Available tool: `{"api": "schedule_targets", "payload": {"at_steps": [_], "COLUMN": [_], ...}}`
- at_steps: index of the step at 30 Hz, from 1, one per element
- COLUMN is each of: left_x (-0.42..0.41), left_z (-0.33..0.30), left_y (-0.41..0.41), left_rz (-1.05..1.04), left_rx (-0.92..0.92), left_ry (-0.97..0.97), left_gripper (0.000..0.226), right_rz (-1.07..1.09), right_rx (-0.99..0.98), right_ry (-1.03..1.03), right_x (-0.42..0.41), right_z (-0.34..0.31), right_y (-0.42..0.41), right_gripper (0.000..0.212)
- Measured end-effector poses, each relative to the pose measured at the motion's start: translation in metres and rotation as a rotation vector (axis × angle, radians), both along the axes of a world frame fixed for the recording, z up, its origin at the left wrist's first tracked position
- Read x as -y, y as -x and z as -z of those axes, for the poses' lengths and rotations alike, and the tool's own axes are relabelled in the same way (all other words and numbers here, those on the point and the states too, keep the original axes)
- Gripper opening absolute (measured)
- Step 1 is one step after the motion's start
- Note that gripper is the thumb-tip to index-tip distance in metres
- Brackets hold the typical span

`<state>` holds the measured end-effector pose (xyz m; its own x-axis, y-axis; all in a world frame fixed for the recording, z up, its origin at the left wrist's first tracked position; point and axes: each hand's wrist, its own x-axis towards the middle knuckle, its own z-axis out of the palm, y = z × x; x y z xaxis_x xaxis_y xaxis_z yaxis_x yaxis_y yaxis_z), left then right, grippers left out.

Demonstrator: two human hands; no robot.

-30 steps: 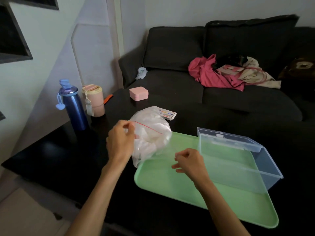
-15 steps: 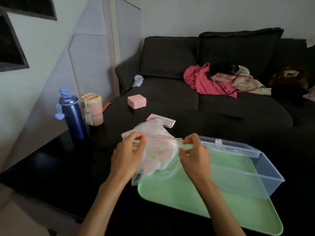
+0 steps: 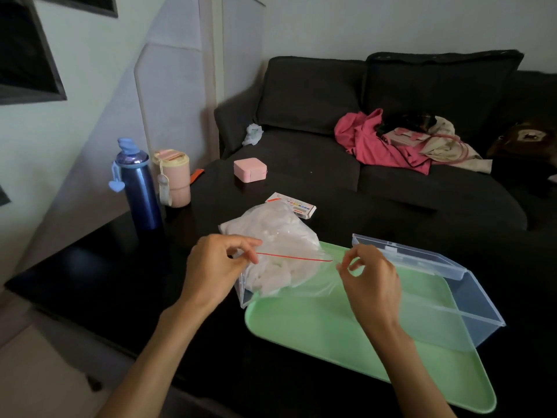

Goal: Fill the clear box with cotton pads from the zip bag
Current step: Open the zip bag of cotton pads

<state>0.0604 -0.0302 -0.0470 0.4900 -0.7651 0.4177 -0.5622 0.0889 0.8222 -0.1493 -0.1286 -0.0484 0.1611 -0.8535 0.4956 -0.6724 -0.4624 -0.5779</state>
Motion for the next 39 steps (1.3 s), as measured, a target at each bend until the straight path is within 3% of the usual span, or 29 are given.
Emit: {"api": "schedule_targets", "payload": {"at_steps": [5, 10, 14, 17, 21, 24, 31, 39], "left_x": [-0.006, -0.008, -0.02, -0.02, -0.014, -0.015, -0.014, 0.005], "left_z": [-0.006, 0.002, 0.022, 0.025, 0.023, 0.025, 0.026, 0.015], "left_y": [0.0, -0.011, -0.018, -0.013, -0.005, -0.004, 0.008, 0.02], "left_rz": [0.001, 0.179, 0.241, 0.223, 0.204, 0.192, -0.026, -0.298], "left_rx": [0.251, 0.144, 0.077, 0.091, 0.121, 0.155, 0.316, 0.323], "left_ry": [-0.106, -0.39, -0.38, -0.357, -0.355, -0.387, -0.347, -0.286], "left_gripper": [0.029, 0.095, 0.104, 0.105, 0.105, 0.106, 0.086, 0.039], "right_rz": [-0.048, -0.314, -0.403, -0.403, -0.392, -0.409, -0.456, -0.424], "right_rx": [-0.162, -0.357, -0.588, -0.616, -0.51, -0.551, -0.411, -0.272], "right_ry": [0.209, 0.417, 0.43, 0.434, 0.353, 0.301, 0.37, 0.331], "right_x": [-0.012, -0.032, -0.031, -0.027, -0.02, -0.02, -0.021, -0.017], "right_z": [-0.003, 0.006, 0.018, 0.023, 0.026, 0.034, 0.031, 0.031], "right_y": [-0.004, -0.034, -0.049, -0.053, -0.053, -0.052, -0.042, -0.031], "right_gripper": [0.027, 0.04, 0.066, 0.058, 0.036, 0.038, 0.064, 0.045]}}
